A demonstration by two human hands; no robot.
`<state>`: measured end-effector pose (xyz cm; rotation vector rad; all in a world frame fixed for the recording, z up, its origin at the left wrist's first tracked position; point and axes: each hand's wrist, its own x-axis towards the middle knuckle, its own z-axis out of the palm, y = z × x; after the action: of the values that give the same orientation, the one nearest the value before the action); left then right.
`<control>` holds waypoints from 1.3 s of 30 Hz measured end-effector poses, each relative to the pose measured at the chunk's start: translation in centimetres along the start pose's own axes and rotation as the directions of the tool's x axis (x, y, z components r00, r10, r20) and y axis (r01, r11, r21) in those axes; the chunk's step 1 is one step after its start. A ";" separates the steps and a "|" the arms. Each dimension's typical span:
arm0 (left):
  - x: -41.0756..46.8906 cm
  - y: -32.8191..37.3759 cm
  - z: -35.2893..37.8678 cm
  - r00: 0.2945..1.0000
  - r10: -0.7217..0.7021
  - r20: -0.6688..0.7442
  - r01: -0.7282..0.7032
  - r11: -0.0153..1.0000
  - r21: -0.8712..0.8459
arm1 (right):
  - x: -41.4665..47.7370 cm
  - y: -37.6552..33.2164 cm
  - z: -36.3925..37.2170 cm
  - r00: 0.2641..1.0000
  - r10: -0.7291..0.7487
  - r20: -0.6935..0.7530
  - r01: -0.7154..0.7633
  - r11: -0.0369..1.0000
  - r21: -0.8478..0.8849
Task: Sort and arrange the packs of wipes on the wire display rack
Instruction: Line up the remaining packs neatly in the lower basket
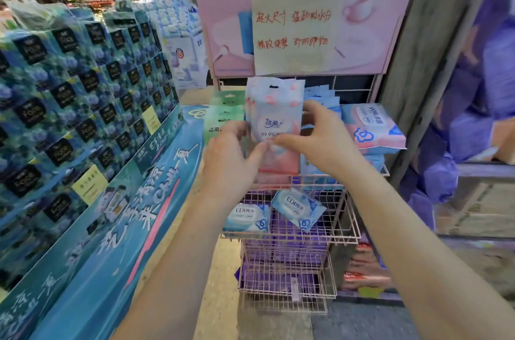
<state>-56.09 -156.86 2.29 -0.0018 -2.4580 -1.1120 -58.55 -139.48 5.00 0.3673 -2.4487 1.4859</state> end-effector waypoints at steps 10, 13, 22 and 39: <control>1.5 -1.7 1.5 1.000 -0.017 0.004 0.016 0.974 0.225 | 0.9 2.1 4.4 0.971 0.086 -0.221 -0.104 0.992 -0.075; 2.3 -1.9 1.1 0.998 -0.002 0.060 -0.015 0.958 0.285 | 1.0 2.7 4.6 0.973 0.120 -0.196 -0.137 0.987 -0.079; 2.3 -2.5 1.4 0.997 0.012 0.075 -0.018 0.996 0.090 | -0.8 3.3 6.5 0.951 0.107 -0.289 -0.129 0.990 -0.057; -0.4 -2.6 1.3 0.989 0.125 -0.079 -0.099 0.958 0.267 | -4.2 3.0 7.8 0.891 0.127 -0.437 -0.128 0.991 0.027</control>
<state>-56.74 -157.65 -0.46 -0.0072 -2.4667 -0.7156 -56.31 -144.74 -2.35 -0.1269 -2.1420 1.4265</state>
